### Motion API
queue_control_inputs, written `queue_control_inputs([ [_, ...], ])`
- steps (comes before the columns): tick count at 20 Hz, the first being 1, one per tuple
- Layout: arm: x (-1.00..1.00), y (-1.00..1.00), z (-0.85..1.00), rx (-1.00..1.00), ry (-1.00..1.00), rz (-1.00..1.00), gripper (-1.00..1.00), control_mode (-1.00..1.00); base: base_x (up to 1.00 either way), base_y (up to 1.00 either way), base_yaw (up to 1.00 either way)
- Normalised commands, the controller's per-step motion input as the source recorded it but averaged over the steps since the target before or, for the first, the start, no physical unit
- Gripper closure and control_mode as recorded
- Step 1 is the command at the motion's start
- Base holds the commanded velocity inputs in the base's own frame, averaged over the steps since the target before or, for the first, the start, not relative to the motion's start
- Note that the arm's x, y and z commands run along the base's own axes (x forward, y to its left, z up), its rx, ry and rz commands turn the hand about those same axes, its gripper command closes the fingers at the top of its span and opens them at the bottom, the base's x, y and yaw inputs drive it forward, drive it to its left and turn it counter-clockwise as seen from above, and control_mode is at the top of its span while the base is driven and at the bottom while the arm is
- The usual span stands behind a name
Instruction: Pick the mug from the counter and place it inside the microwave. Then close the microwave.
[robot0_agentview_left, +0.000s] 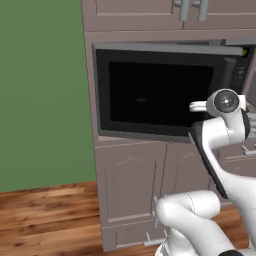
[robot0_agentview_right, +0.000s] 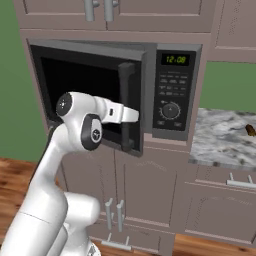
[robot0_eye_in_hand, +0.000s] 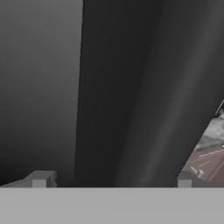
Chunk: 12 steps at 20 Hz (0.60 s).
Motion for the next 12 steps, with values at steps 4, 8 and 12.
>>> queue_control_inputs([
  [4,0.12,-0.26,0.0,0.1,0.0,0.12,-1.0,-1.0,0.0,0.0,0.0],
  [8,0.22,-0.15,0.0,0.12,-0.04,0.1,-1.0,-1.0,0.0,0.0,0.0],
  [12,0.33,-0.11,0.0,0.12,-0.04,0.1,-1.0,-1.0,0.0,0.0,0.0],
])
